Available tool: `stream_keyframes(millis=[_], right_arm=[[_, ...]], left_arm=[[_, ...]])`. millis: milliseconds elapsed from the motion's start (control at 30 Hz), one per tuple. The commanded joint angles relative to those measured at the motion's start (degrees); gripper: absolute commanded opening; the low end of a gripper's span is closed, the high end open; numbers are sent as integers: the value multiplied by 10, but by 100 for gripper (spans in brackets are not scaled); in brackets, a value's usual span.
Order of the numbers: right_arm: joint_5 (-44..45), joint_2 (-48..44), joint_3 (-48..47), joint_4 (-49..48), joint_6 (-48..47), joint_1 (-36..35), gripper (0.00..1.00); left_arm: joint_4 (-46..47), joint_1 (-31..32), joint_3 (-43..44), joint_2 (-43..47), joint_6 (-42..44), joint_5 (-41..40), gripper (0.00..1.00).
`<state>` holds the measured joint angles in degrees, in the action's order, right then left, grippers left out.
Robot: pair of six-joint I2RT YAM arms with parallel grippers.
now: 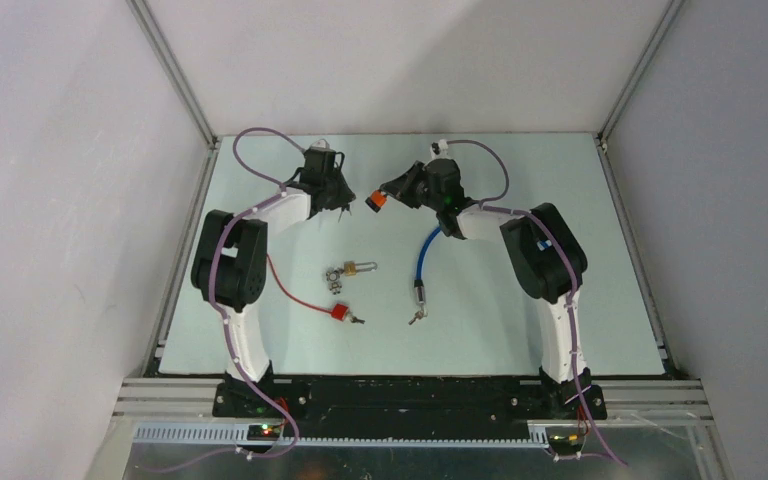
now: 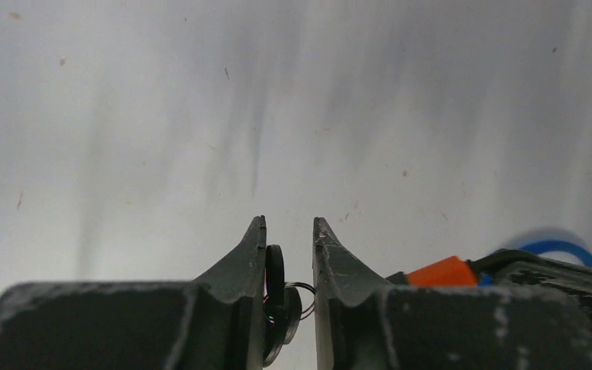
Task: Lock with the key
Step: Place the lock at the center of the board.
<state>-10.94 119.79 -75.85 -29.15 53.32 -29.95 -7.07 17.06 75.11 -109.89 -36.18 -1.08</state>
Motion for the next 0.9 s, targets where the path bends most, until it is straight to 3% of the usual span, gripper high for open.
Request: stream_keyframes(millis=[0, 300, 367, 533, 600, 700, 767, 867], right_arm=[[-5, 40, -73, 9, 1, -6, 0], [-13, 101, -127, 65, 22, -8, 0], [-11, 111, -142, 85, 26, -11, 0], [8, 131, -171, 141, 35, -16, 0], [20, 131, -171, 157, 41, -13, 8], [45, 123, -174, 190, 40, -7, 45], [67, 110, -174, 218, 33, -4, 63], [91, 88, -175, 266, 35, 5, 76]], left_arm=[[-2, -3, 40, -29, -17, -6, 12], [-21, -3, 31, -23, -1, -38, 62], [-25, -3, 29, -14, 1, -47, 69], [-43, -3, 24, 16, 12, -86, 73], [-49, -3, 15, 39, 19, -101, 75], [-55, -2, -11, 91, 33, -116, 80], [-56, -3, -32, 125, 39, -121, 85], [-56, -12, -59, 179, 39, -98, 97]])
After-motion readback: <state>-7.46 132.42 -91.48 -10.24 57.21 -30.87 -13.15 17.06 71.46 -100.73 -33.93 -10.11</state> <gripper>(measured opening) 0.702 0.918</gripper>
